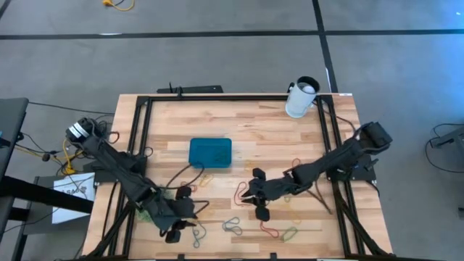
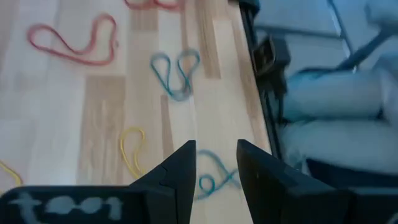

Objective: Pick and place items into bin
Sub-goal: Put the blue rubber band into the blue bin

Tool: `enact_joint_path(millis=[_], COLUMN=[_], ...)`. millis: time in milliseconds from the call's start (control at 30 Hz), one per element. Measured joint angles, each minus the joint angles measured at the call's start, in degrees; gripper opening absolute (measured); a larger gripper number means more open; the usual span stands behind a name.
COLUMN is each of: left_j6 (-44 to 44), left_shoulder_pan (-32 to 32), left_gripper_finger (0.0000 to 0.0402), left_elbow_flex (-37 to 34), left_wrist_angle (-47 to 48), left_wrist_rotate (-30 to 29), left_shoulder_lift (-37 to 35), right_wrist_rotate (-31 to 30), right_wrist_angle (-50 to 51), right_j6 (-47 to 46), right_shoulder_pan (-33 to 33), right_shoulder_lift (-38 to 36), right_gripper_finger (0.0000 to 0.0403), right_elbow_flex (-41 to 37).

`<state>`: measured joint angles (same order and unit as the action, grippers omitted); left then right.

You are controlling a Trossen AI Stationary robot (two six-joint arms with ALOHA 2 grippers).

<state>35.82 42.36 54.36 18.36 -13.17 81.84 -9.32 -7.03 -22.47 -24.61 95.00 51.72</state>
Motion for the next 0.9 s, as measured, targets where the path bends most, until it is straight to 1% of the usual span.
enact_joint_path(millis=[100, 167, 200, 300, 367, 400, 500, 600, 667, 767, 900], left_j6=[-0.4, -0.3, -0.3, -0.2, -0.2, -0.3, -0.3, -0.3, -0.6, -0.7, -0.7], left_shoulder_pan=[0.5, 0.8, 0.9, 1.4, 1.5, 1.6, 2.0, 2.2, 2.2, 2.2, 2.3], left_gripper_finger=[0.0105, 0.0105, 0.0105, 0.0105, 0.0105, 0.0105, 0.0105, 0.0105, 0.0105, 0.0105, 0.0105], left_elbow_flex=[0.0, 0.0, 0.0, 0.0, 0.0, 0.0, 0.0, 0.0, 0.0, 0.0, 0.0], left_wrist_angle=[-0.1, 0.4, 0.3, 0.3, 0.0, 0.5, 0.3, 0.7, 0.7, 0.7, 0.7], left_wrist_rotate=[1.2, 1.3, 1.4, 1.4, 1.4, 1.4, 1.3, 1.1, 0.9, 0.7, 0.5], left_shoulder_lift=[1.8, 2.9, 3.4, 3.9, 4.2, 4.2, 4.2, 4.3, 4.3, 4.5, 4.5], right_wrist_rotate=[4.4, 5.9, 6.1, 6.5, 6.8, 6.2, 6.7, 6.3, 5.9, 6.5, 8.3], right_wrist_angle=[-3.7, -6.0, -7.2, -6.6, -4.3, -3.0, 2.6, 9.3, 13.9, 15.8, 17.7], right_j6=[-2.8, -3.9, -3.1, 3.9, 8.4, 8.8, 6.2, 5.6, 5.9, 5.9, 5.9], right_shoulder_pan=[1.0, 1.0, 0.6, -1.2, -2.7, -3.2, -3.9, -3.8, -3.5, -2.9, -2.5], right_shoulder_lift=[4.2, 6.8, 8.5, 13.4, 16.6, 17.9, 20.9, 23.5, 25.1, 27.8, 30.3], right_gripper_finger=[0.0076, 0.0076, 0.0076, 0.0076, 0.0076, 0.0076, 0.0076, 0.0076, 0.0075, 0.0075, 0.0075], right_elbow_flex=[0.6, 2.0, 3.3, 8.0, 11.4, 13.5, 19.7, 25.1, 27.6, 30.7, 32.5])
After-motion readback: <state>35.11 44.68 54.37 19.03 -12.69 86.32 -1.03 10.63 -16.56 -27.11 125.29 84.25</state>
